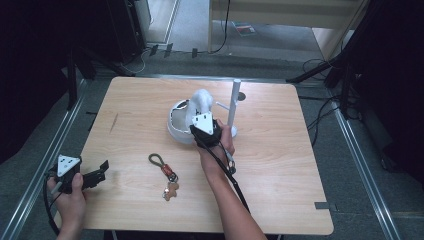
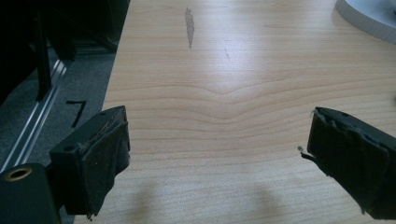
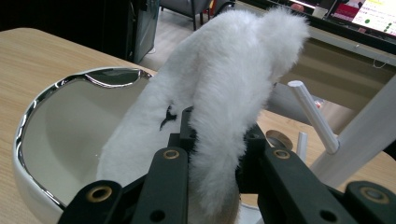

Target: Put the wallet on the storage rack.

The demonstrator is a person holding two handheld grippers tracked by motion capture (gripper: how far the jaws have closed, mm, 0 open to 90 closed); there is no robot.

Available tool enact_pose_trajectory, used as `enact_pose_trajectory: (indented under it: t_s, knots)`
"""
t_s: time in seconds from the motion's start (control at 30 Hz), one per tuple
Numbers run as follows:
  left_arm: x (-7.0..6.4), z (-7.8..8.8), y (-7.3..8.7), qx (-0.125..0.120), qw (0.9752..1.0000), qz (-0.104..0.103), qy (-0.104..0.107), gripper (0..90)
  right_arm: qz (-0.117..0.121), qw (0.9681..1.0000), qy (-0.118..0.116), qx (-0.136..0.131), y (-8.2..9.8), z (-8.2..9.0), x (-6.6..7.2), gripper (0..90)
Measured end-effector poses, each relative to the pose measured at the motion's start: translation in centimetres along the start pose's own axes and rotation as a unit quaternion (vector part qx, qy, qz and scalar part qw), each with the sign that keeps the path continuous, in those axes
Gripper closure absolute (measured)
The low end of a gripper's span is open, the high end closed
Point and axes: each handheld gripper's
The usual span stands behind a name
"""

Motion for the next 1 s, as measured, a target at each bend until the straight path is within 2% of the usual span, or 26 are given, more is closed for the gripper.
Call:
enact_pose_trajectory:
  t_s: [0.07,0.1,0.13,0.2,0.27,0.4,0.47,0.53,0.77,0.83,0.87,1.0]
  knots:
    - [-0.02,-0.02,0.00,0.000,1.0000,0.000,-0.001,6.4,-0.004,0.9998,-0.020,0.001,-0.03,-0.15,0.23,76.5]
    - [-0.02,-0.02,0.00,0.000,1.0000,0.000,-0.001,6.4,-0.004,0.9998,-0.020,0.001,-0.03,-0.15,0.23,76.5]
    - [-0.01,-0.01,0.00,0.000,1.0000,0.000,0.000,6.4,0.002,0.9992,-0.039,-0.001,0.04,-0.22,0.57,75.4]
    - [-0.01,-0.02,0.01,0.000,1.0000,0.000,-0.001,6.4,0.008,0.9987,-0.050,-0.001,0.17,-0.26,0.76,74.7]
    - [-0.02,-0.03,0.00,0.000,1.0000,0.000,-0.001,6.4,0.007,0.9987,-0.051,0.000,0.23,-0.32,0.73,74.7]
    - [-0.07,-0.04,-0.02,0.002,1.0000,0.000,-0.001,6.4,0.005,0.9974,-0.071,0.007,0.15,-0.47,0.08,74.6]
    - [-0.09,-0.08,-0.03,0.001,1.0000,0.000,-0.002,6.4,0.008,0.9969,-0.078,0.003,0.12,-0.42,-0.02,74.6]
    - [-0.06,-0.09,-0.03,0.002,1.0000,0.000,-0.002,6.4,0.009,0.9954,-0.095,-0.002,-0.09,-0.22,-0.10,73.8]
    - [-0.02,-0.07,-0.04,0.002,1.0000,-0.001,-0.002,6.4,0.013,0.9920,-0.124,-0.019,-0.43,0.09,0.29,71.5]
    - [-0.02,-0.07,-0.04,0.002,1.0000,-0.001,-0.001,6.4,0.006,0.9910,-0.132,-0.019,-0.51,0.20,0.31,70.4]
    - [-0.04,-0.09,-0.04,0.001,1.0000,-0.001,-0.002,6.4,-0.005,0.9888,-0.148,-0.020,-0.57,0.29,0.26,69.5]
    - [-0.05,-0.09,-0.04,0.002,1.0000,-0.001,-0.002,6.4,-0.008,0.9887,-0.149,-0.015,-0.53,0.27,0.33,71.9]
Point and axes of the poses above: each handheld gripper's, and its own axes: z roughly backward along the jaws, y roughly out of its underside, x roughly to its left, and after that the axes turned 5 degrees about -z, right-handed
